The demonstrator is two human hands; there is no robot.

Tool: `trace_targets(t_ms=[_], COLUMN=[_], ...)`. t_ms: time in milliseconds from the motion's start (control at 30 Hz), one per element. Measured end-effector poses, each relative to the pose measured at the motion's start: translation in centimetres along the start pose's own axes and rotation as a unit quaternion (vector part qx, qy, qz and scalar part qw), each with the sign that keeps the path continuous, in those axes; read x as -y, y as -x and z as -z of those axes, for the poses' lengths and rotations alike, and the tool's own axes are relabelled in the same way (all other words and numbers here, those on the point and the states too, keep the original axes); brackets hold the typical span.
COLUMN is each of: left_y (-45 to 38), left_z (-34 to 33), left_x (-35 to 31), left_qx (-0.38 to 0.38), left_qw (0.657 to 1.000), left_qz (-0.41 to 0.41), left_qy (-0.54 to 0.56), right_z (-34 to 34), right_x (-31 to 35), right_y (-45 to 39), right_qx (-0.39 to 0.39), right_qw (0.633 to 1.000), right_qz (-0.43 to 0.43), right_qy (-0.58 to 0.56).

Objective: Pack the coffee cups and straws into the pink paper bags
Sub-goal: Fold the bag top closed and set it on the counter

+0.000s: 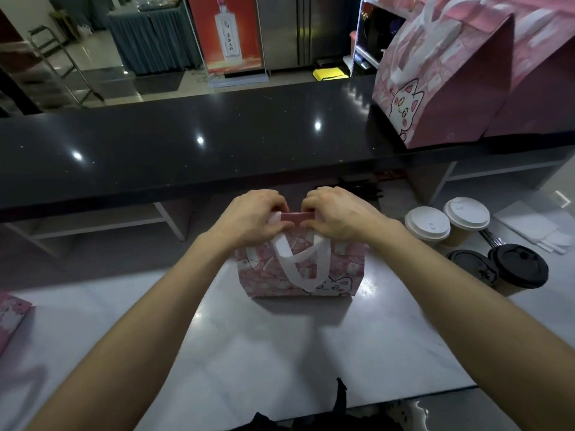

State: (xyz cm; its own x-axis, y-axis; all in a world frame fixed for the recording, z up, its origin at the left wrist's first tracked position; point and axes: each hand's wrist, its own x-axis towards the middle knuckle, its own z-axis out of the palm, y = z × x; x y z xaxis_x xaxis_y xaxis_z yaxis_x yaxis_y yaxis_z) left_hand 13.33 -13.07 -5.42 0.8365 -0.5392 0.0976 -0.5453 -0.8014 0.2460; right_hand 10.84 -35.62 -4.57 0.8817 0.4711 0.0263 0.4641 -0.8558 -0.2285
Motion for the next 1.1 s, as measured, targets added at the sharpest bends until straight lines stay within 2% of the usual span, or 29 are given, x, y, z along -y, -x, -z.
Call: trace_targets(t_ms=[67, 133, 267, 400, 500, 633, 833, 1000, 1100], left_y=[1.0, 2.2, 3.0, 2.8, 3.0, 2.9, 2.8, 2.4, 2.4], left_z=[1.4, 2.8, 3.1, 2.0, 1.6, 2.2, 1.9, 2.0, 1.6], left_x=[1.7, 3.4, 5.0, 4.4, 4.7, 5.6, 5.6, 6.3, 6.5], left_qx=[0.019, 0.024, 0.036, -0.030, -0.033, -0.004, -0.018, 0.005, -0.015], left_qw=[0.995, 0.989, 0.990, 0.996, 0.996, 0.998, 0.999, 0.999, 0.999], left_qz=[0.027, 0.040, 0.061, 0.038, 0.041, 0.037, 0.021, 0.021, 0.020], left_qy=[0.096, 0.141, 0.119, 0.080, 0.076, 0.057, 0.030, 0.031, 0.027], right_z=[1.2, 1.9, 1.9, 0.2, -0.2, 0.0, -0.7, -0.7, -0.8], right_x=[-1.3, -3.1, -5.3, -5.1, -5.5, -6.3, -6.5, -6.4, -5.9], right_y=[1.2, 2.7, 3.6, 3.3, 3.6, 4.1, 4.6, 5.0, 5.4], right_qx=[0.009, -0.014, 0.034, -0.033, -0.070, -0.087, -0.101, -0.101, -0.102], right_qw=[0.997, 0.990, 0.994, 0.995, 0.992, 0.989, 0.990, 0.989, 0.986], right_qz=[-0.045, -0.068, -0.087, -0.088, -0.086, -0.099, -0.073, -0.088, -0.107], right_qy=[-0.065, -0.121, -0.065, -0.045, -0.064, -0.063, -0.073, -0.057, -0.082])
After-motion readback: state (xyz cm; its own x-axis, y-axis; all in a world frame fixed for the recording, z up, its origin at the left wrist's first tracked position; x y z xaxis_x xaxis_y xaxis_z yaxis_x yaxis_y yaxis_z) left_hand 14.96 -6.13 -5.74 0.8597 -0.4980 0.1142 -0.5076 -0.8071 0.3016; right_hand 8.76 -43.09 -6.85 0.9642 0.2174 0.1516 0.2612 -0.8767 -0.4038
